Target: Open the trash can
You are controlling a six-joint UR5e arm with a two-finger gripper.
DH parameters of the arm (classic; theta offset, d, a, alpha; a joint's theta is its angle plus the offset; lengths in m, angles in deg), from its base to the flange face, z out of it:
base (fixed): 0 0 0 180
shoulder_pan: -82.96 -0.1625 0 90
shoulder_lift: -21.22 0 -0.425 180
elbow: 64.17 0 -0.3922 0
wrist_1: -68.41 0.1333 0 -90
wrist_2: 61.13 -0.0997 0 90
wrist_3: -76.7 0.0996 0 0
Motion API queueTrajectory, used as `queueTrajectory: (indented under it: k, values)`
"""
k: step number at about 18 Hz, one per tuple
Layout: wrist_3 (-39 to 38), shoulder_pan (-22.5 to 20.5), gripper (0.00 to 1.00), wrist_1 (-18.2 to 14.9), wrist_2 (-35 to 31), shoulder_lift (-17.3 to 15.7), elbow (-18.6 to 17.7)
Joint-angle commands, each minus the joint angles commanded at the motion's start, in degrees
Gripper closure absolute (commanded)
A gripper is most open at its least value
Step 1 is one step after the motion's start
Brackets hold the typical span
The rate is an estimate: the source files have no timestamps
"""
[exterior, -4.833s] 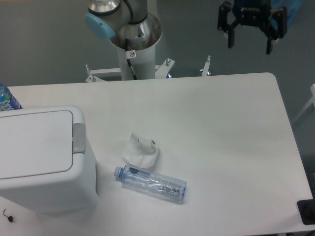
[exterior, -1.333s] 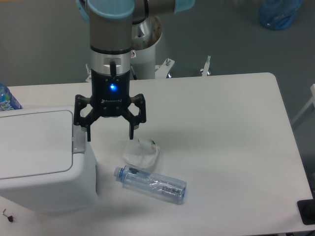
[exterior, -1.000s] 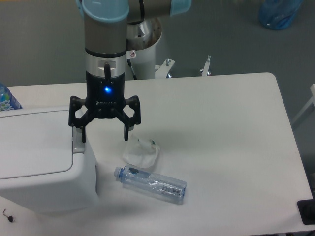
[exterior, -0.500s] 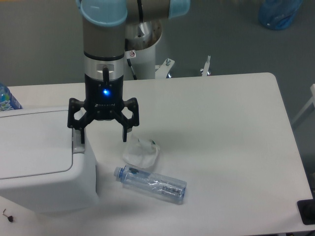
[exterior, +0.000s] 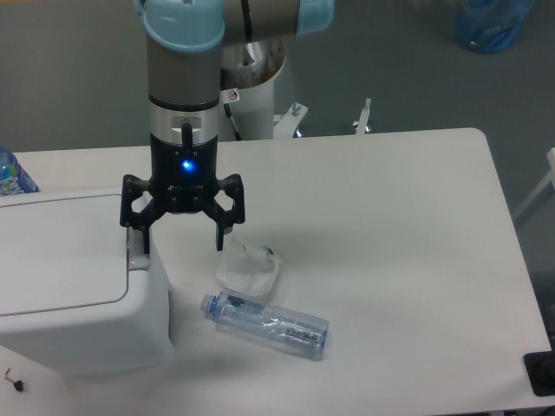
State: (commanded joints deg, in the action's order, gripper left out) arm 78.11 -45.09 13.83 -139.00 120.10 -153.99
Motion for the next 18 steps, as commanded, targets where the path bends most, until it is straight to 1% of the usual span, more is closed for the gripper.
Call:
queueTrajectory:
  k: [7, 10, 11, 13, 14, 16, 18]
  values:
    - [-0.1, 0.1, 0.00, 0.0, 0.0, 0.2, 0.2]
    - [0.4, 0.0, 0.00, 0.0, -0.1, 0.1, 1.8]
    - [0.7, 0.0, 0.00, 0.0, -0.2, 0.3, 2.8]
    - [2.3, -0.5, 0.00, 0.0, -0.4, 0.4, 4.5]
    - [3.6, -1.0, 0.00, 0.0, -0.8, 0.4, 4.6]
    - [6.7, -1.7, 0.00, 0.3, -3.6, 0.3, 4.5]
    - [11.3, -2.5, 0.00, 0.0, -8.2, 0.3, 4.4]
